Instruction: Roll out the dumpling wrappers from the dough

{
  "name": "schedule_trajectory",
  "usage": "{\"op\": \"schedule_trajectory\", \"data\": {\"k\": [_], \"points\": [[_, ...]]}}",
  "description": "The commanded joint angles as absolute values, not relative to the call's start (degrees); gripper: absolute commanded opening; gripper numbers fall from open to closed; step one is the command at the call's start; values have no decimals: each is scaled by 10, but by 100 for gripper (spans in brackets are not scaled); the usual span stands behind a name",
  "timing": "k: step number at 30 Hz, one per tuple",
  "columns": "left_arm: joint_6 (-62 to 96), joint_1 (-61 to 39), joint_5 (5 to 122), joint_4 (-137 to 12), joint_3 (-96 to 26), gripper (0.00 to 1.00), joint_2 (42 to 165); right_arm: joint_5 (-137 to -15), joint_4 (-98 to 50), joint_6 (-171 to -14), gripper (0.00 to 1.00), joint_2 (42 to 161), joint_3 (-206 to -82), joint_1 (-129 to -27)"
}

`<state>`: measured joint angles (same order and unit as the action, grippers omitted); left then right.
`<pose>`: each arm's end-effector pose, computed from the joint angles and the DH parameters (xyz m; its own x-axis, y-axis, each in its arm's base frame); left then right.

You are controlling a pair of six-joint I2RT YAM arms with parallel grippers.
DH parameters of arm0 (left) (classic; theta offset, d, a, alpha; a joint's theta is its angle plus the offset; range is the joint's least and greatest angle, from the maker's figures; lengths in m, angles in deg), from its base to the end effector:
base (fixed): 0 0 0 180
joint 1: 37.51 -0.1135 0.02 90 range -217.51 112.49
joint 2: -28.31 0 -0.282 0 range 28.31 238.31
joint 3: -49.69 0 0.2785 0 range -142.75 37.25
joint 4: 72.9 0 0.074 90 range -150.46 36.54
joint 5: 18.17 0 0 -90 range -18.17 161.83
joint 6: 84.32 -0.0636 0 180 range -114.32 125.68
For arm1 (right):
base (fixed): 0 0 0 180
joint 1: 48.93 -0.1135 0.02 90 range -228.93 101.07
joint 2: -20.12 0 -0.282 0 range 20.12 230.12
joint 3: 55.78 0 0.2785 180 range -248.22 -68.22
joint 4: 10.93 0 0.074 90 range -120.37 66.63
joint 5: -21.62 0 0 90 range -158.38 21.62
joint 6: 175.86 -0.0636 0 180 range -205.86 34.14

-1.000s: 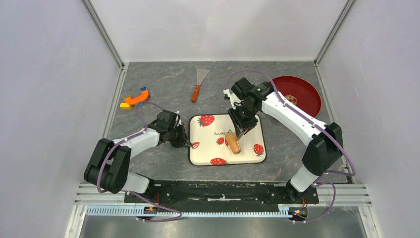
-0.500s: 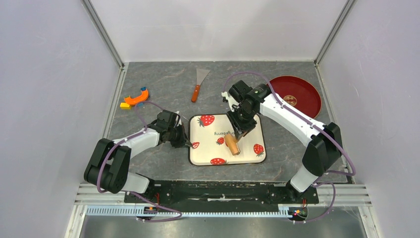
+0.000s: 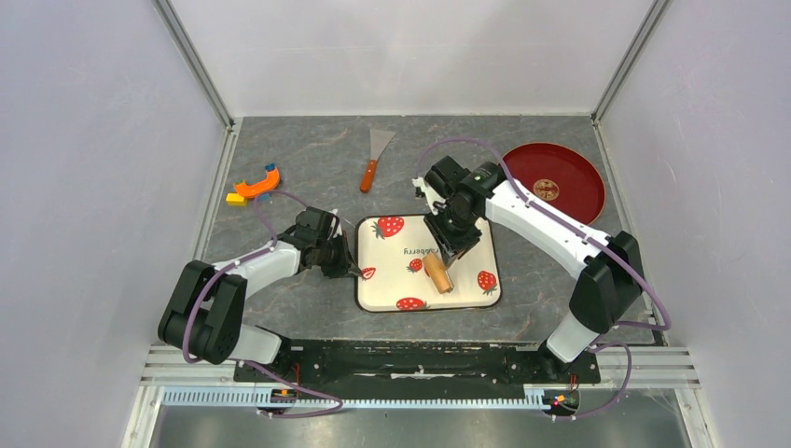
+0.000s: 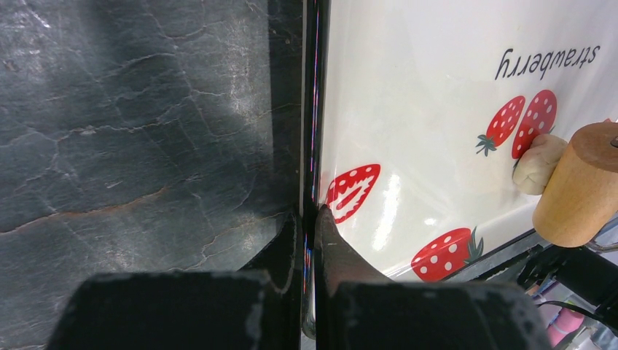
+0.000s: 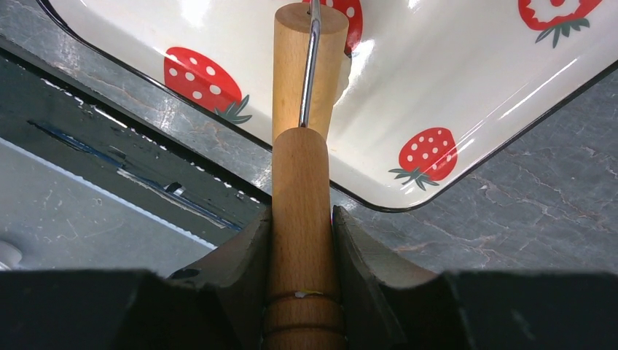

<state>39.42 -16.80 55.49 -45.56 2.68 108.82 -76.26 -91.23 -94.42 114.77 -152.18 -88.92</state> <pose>0.2477 -0.1128 0.1200 -0.9390 -0.2148 -0.2687 -0.0649 0.8776 -0.4749 0.2613 0.2306 0.2688 -0.8404 -0.5125 -0.1763 -0.5383 0.8269 0.1624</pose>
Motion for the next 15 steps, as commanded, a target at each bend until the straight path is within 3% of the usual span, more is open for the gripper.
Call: {"op": "schedule_trajectory", "data": {"k": [1, 15], "points": [[354, -173, 623, -399, 28, 2, 1096, -655, -922, -940, 0, 1167, -1496, -897], [353, -173, 623, -399, 27, 2, 1096, -626, -918, -940, 0, 1174, -1496, -904]]}}
